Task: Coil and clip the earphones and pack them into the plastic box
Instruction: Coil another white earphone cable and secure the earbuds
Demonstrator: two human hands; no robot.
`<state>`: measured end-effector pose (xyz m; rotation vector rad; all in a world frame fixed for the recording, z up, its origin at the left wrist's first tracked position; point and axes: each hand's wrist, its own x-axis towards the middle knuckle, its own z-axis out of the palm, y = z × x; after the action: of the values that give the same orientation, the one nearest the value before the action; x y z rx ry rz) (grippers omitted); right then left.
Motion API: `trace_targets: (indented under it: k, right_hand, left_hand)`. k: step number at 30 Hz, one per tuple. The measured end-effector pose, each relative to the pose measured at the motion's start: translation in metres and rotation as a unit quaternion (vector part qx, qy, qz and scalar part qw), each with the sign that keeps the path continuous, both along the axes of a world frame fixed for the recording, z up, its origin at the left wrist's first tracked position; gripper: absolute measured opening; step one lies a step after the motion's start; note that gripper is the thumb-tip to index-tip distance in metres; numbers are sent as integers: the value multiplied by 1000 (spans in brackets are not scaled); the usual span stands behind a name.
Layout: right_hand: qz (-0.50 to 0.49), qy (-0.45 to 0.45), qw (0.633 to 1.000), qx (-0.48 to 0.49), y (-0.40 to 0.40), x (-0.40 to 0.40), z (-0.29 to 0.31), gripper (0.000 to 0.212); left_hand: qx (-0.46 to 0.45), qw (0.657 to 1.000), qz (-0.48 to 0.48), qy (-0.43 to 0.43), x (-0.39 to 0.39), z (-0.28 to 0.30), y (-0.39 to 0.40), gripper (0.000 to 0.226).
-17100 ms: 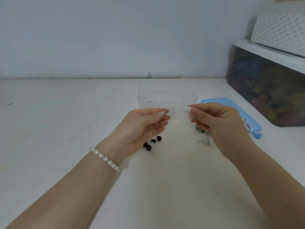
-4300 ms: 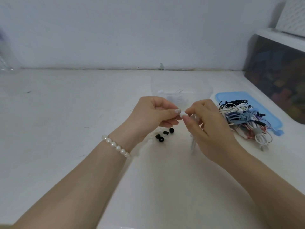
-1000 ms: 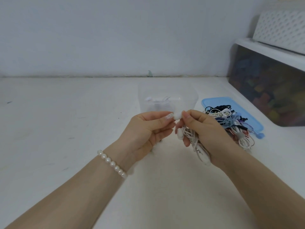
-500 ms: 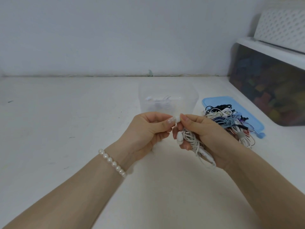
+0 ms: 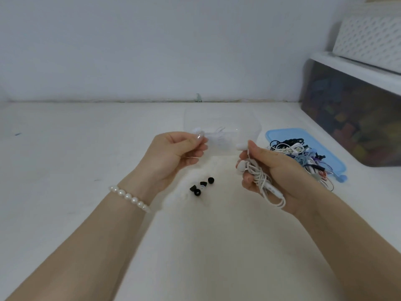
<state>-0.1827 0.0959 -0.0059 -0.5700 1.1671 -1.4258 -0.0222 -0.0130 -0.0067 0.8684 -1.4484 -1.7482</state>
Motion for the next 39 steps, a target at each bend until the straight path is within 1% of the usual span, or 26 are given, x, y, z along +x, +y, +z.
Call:
trace_targets:
  k: [1,3,5,7,10,14,19,21,24,27,29,30,33,35,38,39]
  right_hand:
    - [-3,5,1000,8,0,-2,0,25]
    - [10,30,999,18,0,-6,0,23]
    - [36,63,997,25,1,-9,-1,23]
    - [53,96,994,29,1,-12,-2,25]
    - [72,122,990,21,2,-16,-1,23]
    - [91,167,982,6,4,-20,1,41]
    - [67,236,969,-14,4,-21,0,57]
    - [43,243,968,-39,4,-19,4,59]
    - [-21,234,969,-82,-6,-22,21,50]
    - [-98,228,959,-136,-32,-31,43,41]
    - [-145,264,942,-150,-55,-36,54,34]
    - [-162,292,931,-147,-66,-38,57,30]
    - [-185,438,874,-98,-97,-43,49,22]
    - [-167,519,837,-58,-109,-45,39,21]
    - [-115,626,771,-4,-116,-47,30,29]
    - [-92,647,757,13,-116,-49,29,32]
  left_hand:
    - [-46,998,13,-46,3,-1,-4,8]
    - [-124,983,23,-135,7,-4,-9,4]
    - [-150,970,-1,-192,7,-7,-10,1]
    - [-161,960,-29,-226,7,-10,-7,3]
    - [-179,951,-51,-247,7,-12,-5,5]
    - [-211,931,-88,-284,7,-12,-5,8]
    - [-265,894,-115,-342,5,-16,-5,26]
    - [-273,893,-127,-334,5,-16,-6,30]
    - [-276,898,-118,-322,5,-16,-5,29]
    - [-265,922,-62,-277,0,-19,-4,19]
    - [-276,932,-30,-234,-4,-24,-3,17]
    - [-282,932,-25,-228,-6,-26,-2,16]
    - [-291,923,-32,-248,-11,-28,0,14]
    - [-291,919,-41,-261,-12,-27,-1,14]
    - [-289,916,-54,-272,-11,-26,-3,16]
    - [-296,912,-57,-279,-11,-26,-3,17]
